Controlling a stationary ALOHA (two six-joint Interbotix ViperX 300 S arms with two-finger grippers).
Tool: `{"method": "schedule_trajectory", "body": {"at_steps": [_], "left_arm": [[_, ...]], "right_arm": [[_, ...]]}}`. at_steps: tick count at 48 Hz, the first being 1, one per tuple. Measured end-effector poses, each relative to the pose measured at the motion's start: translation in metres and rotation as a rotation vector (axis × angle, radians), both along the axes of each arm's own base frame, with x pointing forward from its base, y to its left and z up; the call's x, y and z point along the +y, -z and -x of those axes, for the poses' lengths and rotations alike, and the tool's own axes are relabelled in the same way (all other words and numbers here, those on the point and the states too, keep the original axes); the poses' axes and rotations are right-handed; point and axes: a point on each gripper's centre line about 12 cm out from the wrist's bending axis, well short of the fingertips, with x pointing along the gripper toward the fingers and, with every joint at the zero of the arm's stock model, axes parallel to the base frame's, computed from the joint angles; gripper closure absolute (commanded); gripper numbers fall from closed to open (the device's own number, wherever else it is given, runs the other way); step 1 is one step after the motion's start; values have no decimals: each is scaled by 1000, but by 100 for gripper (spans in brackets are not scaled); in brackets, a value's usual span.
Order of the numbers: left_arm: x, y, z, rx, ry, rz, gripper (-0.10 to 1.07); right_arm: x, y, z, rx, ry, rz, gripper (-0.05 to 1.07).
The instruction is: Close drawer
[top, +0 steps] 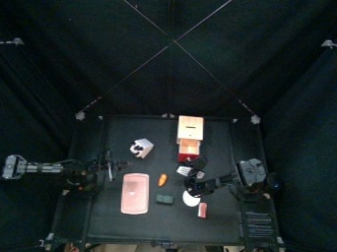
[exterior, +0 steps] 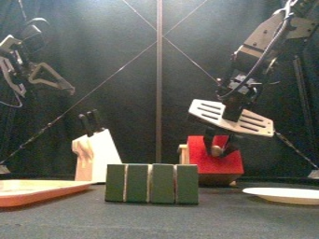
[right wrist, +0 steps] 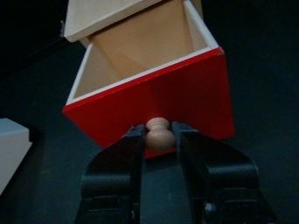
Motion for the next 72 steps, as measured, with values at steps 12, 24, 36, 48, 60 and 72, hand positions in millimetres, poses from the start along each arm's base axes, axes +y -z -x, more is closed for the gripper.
{"method": "schedule_trajectory", "body": {"at_steps": [12, 24, 36, 48, 60, 72], "left_arm": [[0, 1, 0, 2, 0, 0, 72], [0, 1, 0, 3, 0, 0, 72], [0, 1, 0, 3, 0, 0, 72], [0, 2, 1, 6, 0, 2, 72], [0, 3, 1, 7, 0, 2, 72], [0, 2, 1, 6, -2, 1, 72]], "right_arm": [[-6, -10, 0, 13, -15, 104, 62], [-4, -6, 6, 22, 22, 77, 62], [3, 10, 6, 13, 12, -59, 62], [9, 24, 1, -19, -54, -180, 62], [9, 24, 5, -87, -124, -311, 62], [1, 25, 22, -132, -186, -421, 61]]}}
